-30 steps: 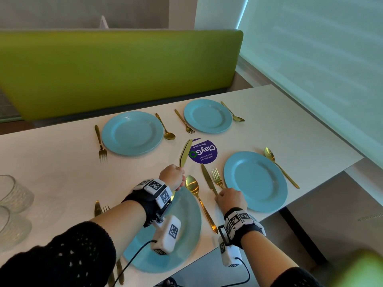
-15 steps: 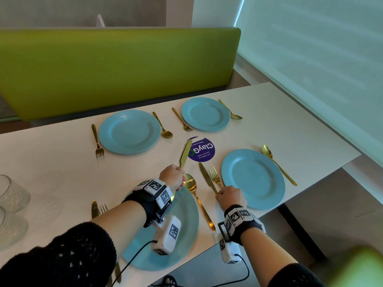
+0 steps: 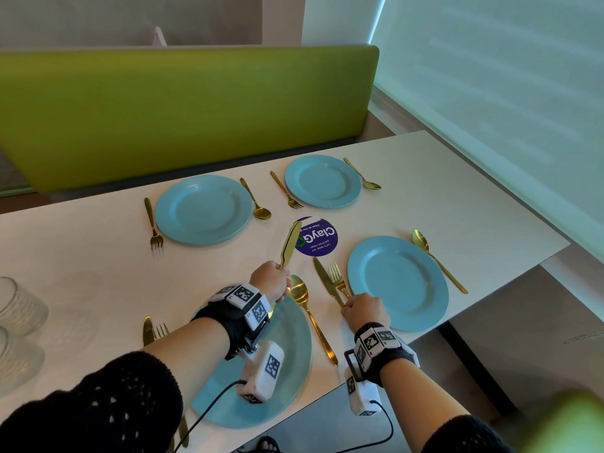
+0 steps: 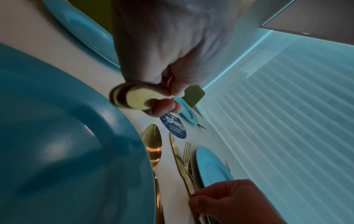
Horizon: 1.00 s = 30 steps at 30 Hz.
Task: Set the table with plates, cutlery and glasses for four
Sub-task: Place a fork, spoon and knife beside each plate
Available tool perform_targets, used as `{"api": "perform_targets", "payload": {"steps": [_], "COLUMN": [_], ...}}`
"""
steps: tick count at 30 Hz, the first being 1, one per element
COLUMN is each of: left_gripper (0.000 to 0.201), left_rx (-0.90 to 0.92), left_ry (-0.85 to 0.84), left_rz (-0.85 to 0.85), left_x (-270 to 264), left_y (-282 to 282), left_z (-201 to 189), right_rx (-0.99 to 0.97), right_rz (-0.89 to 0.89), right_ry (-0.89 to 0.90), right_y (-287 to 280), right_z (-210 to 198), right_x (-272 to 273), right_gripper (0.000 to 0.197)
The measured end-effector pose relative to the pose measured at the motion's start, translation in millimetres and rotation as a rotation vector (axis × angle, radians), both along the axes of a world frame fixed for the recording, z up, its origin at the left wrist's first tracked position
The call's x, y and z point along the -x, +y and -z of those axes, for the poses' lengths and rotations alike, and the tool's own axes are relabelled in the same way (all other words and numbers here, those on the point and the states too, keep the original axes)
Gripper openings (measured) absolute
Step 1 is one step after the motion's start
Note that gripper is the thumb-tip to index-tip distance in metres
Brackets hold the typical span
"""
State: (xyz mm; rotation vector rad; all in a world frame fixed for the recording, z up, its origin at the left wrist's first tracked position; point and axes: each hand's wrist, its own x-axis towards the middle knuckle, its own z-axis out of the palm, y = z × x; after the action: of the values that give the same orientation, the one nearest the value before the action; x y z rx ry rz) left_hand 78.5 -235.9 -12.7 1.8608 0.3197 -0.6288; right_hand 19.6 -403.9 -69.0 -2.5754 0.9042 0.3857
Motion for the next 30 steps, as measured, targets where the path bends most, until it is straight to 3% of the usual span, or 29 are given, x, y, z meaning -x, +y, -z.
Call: {"api": "perform_targets", "payload": {"steps": [10,21,30], "left_gripper": [0.024,0.020,0.027], "left_rx": [0.003,0.044,0.057], "left_ry": [-0.001,0.041,0.055], "left_rz": [-0.003,0.026,0.082], "left_x": [1.7,5.8,15.3], "left_y": [-5.5,-7.2,33.4], "left_z": [-1.6,-10.2,-1.9], "right_rx": [-0.028,-0.057,-0.103], "right_rz": [-0.017,-0.062,-0.169], "right_ry": [-0.007,-0.075,-0.095], "right_y": [-5.6,-54.9,19.8], "right_z": [-9.0,-47.6,-55.8], "right_x": [1.3,-8.3,8.3], "right_gripper": [0.020,0.018,0.019]}}
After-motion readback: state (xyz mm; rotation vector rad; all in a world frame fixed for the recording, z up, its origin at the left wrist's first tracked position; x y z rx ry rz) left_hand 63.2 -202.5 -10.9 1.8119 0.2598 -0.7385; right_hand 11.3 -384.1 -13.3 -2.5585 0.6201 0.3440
